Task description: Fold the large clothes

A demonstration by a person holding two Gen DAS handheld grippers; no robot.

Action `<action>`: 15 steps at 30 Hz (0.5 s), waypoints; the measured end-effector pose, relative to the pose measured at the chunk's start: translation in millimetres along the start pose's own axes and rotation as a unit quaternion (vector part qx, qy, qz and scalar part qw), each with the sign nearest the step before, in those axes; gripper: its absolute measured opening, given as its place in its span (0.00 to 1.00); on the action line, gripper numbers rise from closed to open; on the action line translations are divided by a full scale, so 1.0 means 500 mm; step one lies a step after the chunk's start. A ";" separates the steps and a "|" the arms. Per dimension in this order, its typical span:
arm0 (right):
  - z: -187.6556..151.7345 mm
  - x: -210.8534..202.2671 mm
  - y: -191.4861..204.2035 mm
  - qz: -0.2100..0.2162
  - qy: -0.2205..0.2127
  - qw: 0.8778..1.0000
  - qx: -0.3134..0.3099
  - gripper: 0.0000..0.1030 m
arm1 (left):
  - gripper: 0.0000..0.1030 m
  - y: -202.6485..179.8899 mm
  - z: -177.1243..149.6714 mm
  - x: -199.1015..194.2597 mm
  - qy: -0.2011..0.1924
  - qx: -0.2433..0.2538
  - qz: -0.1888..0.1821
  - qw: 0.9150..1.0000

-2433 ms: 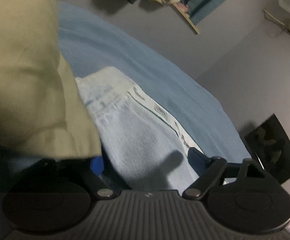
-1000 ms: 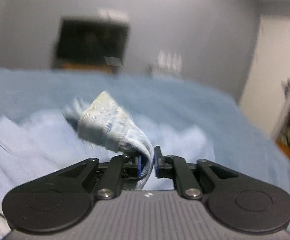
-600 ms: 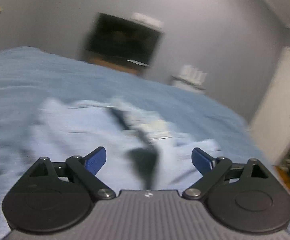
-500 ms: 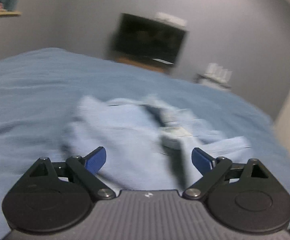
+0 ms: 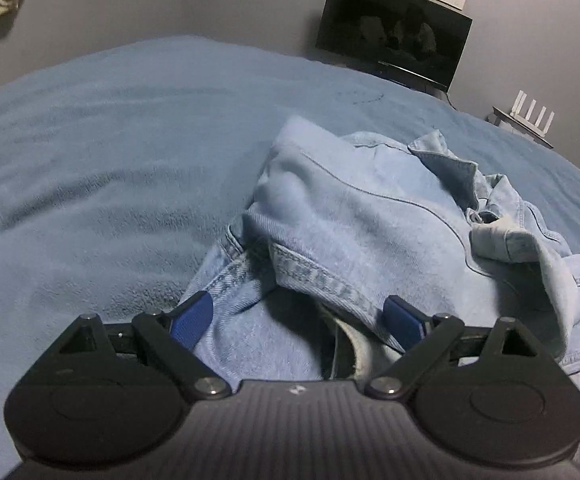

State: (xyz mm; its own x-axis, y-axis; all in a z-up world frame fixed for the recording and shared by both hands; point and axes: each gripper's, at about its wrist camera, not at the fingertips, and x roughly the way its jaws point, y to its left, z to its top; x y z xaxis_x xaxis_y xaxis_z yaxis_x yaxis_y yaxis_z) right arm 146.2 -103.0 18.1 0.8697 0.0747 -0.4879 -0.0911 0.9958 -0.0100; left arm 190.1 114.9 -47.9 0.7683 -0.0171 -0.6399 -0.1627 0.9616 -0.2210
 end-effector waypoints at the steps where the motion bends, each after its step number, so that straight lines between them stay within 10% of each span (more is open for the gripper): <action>1: 0.020 0.024 0.017 -0.006 0.007 1.000 -0.011 0.84 | 0.89 0.001 0.001 0.011 0.001 0.001 -0.003 1.000; 9: 0.061 0.192 0.109 -0.102 0.076 0.981 -0.149 0.82 | 0.89 0.005 0.005 0.024 0.006 0.002 -0.013 1.000; 13: 0.064 0.183 0.038 -0.085 0.111 0.986 -0.090 0.16 | 0.89 -0.001 0.004 0.024 0.008 0.007 -0.011 1.000; 15: 0.067 0.142 -0.010 -0.081 0.092 0.992 -0.028 0.16 | 0.90 -0.005 0.004 0.021 0.007 0.009 -0.013 1.000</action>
State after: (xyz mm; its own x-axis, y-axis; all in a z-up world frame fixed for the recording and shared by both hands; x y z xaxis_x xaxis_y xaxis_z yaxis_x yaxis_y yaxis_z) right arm 224.6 -101.0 12.7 0.7726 -0.1012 -0.6267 0.0103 0.9891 -0.1470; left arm 199.8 112.9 -52.9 0.7634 -0.0458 -0.6443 -0.1311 0.9657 -0.2240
